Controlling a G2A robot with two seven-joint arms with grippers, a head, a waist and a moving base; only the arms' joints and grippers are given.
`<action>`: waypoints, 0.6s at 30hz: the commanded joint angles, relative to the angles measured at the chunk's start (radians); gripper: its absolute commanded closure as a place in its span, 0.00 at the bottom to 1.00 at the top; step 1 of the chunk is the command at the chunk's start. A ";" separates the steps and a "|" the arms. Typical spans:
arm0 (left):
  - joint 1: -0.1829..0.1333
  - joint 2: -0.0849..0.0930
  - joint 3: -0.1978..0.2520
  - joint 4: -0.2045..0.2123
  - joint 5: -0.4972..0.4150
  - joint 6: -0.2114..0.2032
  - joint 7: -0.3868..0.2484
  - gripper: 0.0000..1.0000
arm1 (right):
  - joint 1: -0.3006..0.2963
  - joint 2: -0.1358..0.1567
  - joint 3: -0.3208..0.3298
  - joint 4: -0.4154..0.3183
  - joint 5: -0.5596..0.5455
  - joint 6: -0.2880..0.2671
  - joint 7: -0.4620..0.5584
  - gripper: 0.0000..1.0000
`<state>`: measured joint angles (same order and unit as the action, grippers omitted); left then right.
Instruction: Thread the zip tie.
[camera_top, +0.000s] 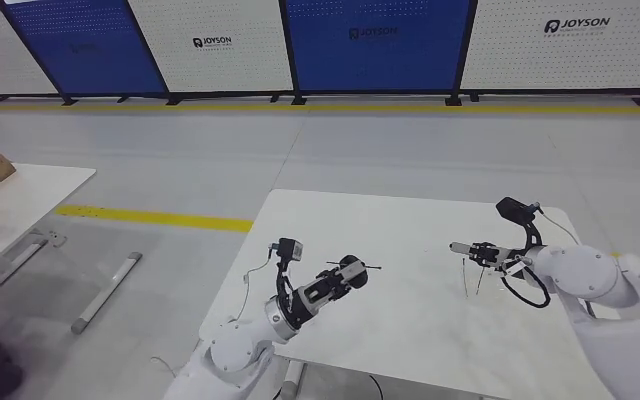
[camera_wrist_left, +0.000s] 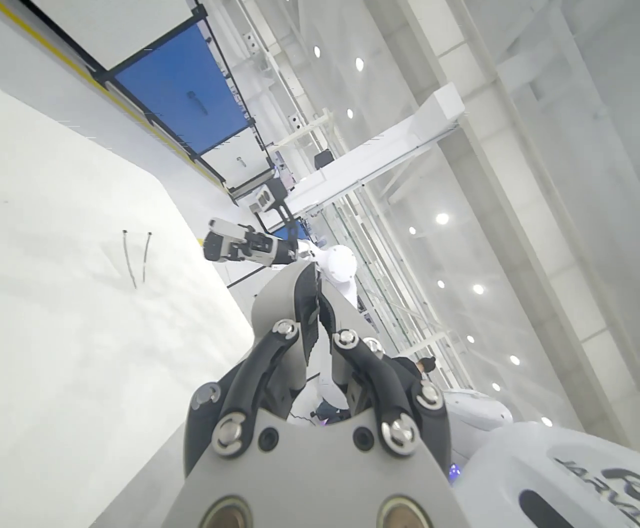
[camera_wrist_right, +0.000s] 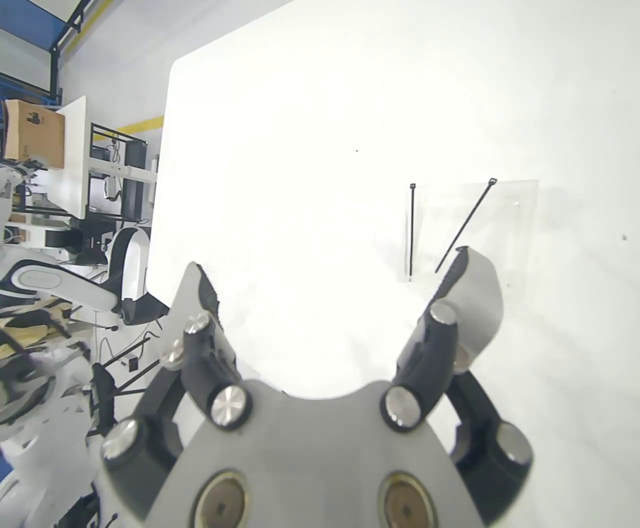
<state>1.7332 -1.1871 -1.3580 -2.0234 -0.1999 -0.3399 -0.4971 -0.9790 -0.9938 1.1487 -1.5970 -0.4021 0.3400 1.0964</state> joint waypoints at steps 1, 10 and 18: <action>0.033 -0.001 -0.013 -0.038 0.037 0.000 0.006 1.00 | 0.000 0.000 0.000 0.000 0.000 0.000 0.000 0.00; -0.010 -0.014 0.109 0.088 0.264 0.000 0.098 1.00 | 0.000 0.000 0.000 0.000 0.000 0.000 0.000 0.00; -0.089 -0.020 0.158 0.207 0.243 0.000 0.115 1.00 | 0.000 0.000 0.000 0.000 0.000 0.000 0.000 0.00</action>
<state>1.6430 -1.2073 -1.1991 -1.8147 0.0428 -0.3400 -0.3816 -0.9790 -0.9938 1.1487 -1.5970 -0.4021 0.3400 1.0964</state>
